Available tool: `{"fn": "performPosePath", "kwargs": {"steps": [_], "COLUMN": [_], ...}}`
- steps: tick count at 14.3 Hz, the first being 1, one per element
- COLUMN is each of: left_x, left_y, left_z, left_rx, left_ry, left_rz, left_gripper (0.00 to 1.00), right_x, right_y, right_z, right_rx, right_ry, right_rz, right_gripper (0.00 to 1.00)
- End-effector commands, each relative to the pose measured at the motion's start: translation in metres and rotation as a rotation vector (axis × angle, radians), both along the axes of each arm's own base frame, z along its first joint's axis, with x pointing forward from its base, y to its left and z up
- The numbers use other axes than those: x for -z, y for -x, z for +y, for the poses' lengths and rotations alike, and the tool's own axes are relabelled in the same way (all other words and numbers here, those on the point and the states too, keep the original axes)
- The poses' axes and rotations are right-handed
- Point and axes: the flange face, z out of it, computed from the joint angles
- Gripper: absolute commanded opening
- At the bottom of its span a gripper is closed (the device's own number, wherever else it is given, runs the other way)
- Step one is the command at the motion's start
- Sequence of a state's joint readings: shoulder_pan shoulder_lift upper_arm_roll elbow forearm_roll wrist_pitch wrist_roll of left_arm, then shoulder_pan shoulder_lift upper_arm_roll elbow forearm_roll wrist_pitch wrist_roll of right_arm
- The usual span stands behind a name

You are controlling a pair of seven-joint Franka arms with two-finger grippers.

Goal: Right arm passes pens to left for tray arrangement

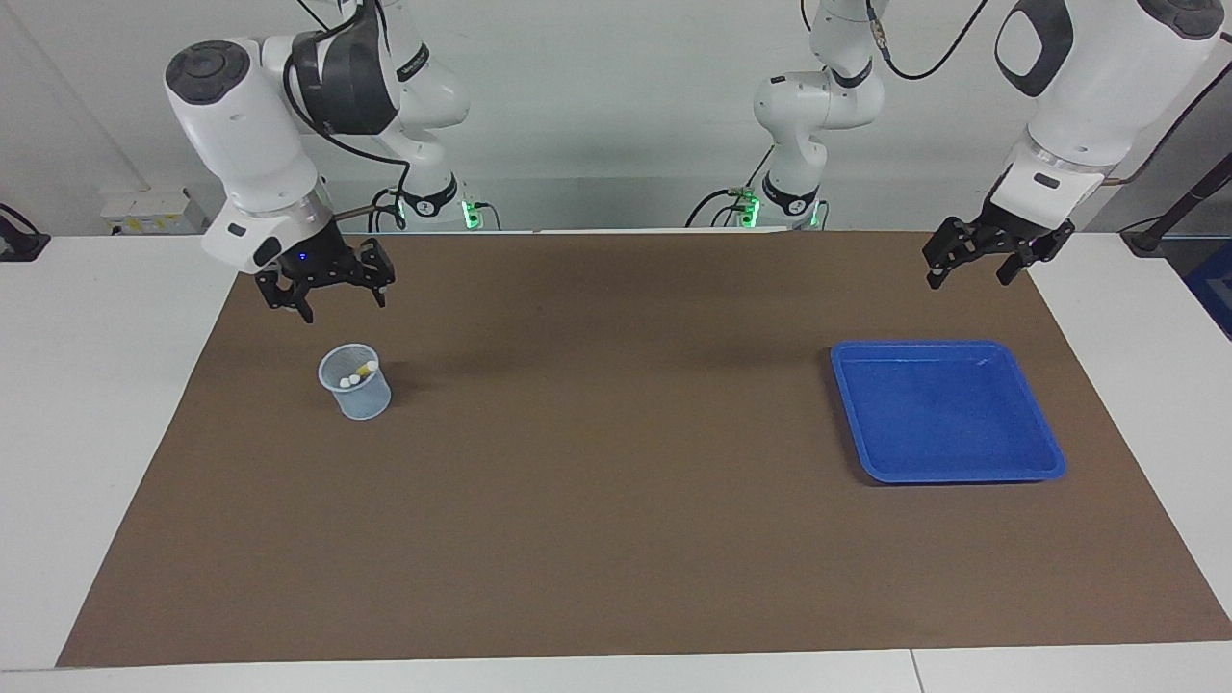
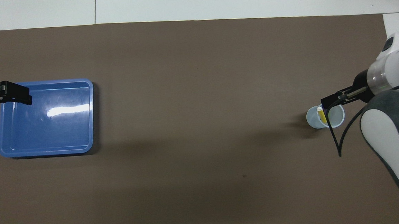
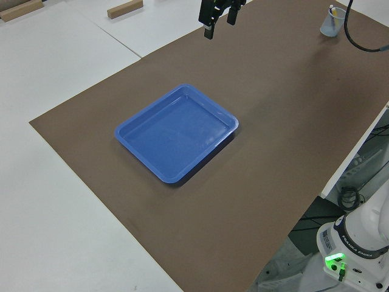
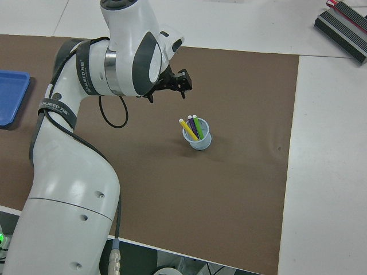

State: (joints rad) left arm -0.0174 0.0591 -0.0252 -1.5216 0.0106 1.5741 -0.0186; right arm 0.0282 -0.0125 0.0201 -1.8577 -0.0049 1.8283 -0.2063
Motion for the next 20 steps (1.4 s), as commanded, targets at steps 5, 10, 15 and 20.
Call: {"fn": "performPosePath", "kwargs": {"steps": [5,10,15,20], "left_x": [0.002,0.003,-0.004,-0.007], "left_y": [0.012,0.013,0.017,0.021], "left_z": [0.001,-0.007,-0.007,-0.002], "left_rx": [-0.005,0.004,0.012,-0.004], "left_ry": [0.003,0.007,0.004,0.011], "left_rz": [0.001,-0.005,-0.017,-0.017], "left_gripper": [1.00,1.00,1.00,1.00], "right_x": [0.047,0.067,0.085,0.103], "right_y": [-0.005,-0.001,-0.004,-0.019], "right_z": [-0.027,-0.026,-0.024,-0.015], "right_rx": [0.076,0.177,0.297,0.441], "right_ry": [-0.037,-0.031,-0.028,-0.115], "right_rz": [0.047,0.065,0.057,0.036], "right_gripper": [1.00,0.87,0.75,0.65]}}
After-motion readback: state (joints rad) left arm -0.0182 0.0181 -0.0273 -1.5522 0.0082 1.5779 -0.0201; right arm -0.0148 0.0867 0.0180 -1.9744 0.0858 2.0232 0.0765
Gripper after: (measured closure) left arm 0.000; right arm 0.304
